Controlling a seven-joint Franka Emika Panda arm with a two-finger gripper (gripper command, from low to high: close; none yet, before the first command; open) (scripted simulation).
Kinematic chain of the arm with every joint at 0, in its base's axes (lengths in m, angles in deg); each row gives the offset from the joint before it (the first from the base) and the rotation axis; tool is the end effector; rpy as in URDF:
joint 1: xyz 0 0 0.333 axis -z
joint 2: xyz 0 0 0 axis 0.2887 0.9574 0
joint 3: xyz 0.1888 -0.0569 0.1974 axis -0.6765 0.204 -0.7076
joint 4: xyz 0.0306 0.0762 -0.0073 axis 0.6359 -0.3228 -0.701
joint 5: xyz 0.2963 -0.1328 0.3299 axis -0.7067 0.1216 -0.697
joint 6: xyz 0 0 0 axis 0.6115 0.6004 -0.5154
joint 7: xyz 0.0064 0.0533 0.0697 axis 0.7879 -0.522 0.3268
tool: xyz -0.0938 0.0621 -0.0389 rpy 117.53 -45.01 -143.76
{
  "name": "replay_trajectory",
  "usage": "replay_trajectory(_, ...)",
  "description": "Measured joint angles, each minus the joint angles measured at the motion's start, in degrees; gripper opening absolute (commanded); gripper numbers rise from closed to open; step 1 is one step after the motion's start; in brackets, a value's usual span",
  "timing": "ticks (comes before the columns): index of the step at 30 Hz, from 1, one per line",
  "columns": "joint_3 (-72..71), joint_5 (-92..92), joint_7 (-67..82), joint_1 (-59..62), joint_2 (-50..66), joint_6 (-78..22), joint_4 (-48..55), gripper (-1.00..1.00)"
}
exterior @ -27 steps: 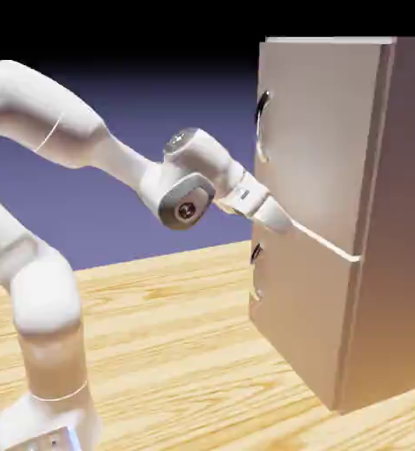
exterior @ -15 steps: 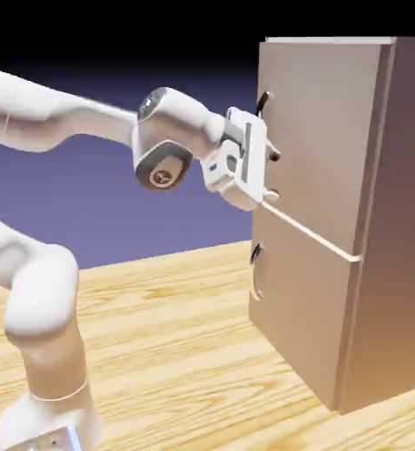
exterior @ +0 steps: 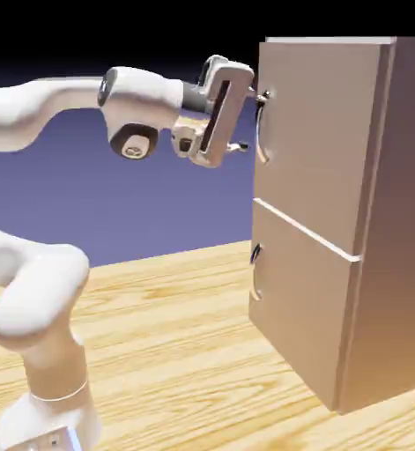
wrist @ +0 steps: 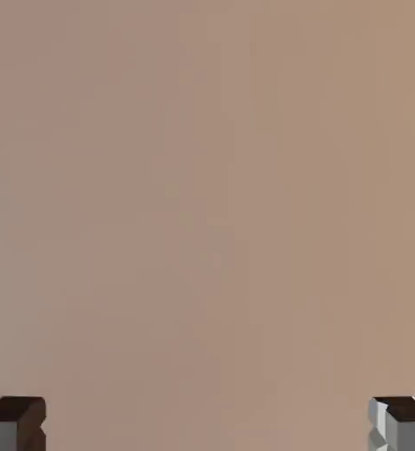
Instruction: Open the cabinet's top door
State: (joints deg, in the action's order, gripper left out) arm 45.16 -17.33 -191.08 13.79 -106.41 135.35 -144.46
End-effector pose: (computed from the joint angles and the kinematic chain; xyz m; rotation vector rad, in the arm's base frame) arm 0.4251 0.0279 0.6033 -0.2711 1.7860 -0.3157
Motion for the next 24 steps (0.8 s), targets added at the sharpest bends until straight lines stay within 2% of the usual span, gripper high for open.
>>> replay_trajectory(20, -25.18, -49.20, -49.53, 20.92, -19.27, -4.45, 7.68, 0.00)
replay_trajectory(24, -26.53, -51.83, -49.53, 27.17, -20.13, -7.32, 11.21, 0.00)
